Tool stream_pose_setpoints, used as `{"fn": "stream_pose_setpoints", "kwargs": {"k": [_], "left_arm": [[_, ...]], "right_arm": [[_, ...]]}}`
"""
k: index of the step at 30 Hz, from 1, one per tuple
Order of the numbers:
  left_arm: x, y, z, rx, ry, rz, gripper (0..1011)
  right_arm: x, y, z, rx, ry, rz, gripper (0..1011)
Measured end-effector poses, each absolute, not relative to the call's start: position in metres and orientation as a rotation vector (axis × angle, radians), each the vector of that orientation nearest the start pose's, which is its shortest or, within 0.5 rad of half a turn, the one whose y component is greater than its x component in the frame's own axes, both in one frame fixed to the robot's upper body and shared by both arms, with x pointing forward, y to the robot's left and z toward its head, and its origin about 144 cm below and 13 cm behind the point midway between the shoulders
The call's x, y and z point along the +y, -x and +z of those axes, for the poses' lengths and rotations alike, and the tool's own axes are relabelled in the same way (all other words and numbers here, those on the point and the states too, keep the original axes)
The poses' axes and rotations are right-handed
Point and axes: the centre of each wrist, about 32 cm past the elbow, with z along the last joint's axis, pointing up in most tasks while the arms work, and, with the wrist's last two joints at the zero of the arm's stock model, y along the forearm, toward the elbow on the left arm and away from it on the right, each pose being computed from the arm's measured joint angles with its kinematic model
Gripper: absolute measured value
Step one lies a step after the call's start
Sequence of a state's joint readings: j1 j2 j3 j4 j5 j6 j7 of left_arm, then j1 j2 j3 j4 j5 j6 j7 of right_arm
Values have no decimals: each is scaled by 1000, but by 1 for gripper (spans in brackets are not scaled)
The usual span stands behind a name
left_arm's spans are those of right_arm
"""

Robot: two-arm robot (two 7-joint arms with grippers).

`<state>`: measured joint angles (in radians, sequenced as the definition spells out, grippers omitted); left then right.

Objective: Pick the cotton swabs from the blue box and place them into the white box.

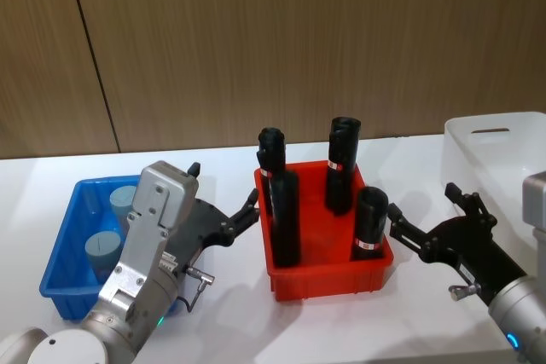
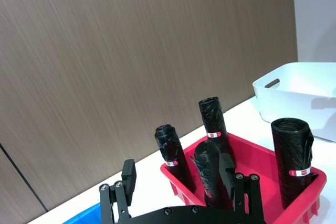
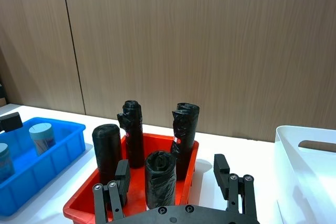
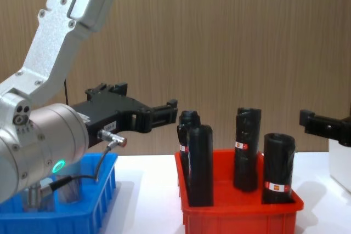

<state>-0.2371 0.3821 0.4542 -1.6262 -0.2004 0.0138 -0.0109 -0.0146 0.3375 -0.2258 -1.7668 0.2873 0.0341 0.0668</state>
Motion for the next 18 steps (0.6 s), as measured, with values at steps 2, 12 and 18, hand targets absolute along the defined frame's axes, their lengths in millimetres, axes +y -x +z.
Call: {"fn": "stream_pose_setpoints", "kwargs": {"k": [2,12,18], "left_arm": [[198,-492,1204,-268,-61,1124,1000],[198,-492,1204,-268,-61,1124,1000],[198,-492,1204,-268,-61,1124,1000]], "right_arm": [[-237,-443,1189,-75,-26,-1229,1002],[-237,-443,1189,-75,-26,-1229,1002],[-237,-443,1189,-75,-26,-1230,1002]]}}
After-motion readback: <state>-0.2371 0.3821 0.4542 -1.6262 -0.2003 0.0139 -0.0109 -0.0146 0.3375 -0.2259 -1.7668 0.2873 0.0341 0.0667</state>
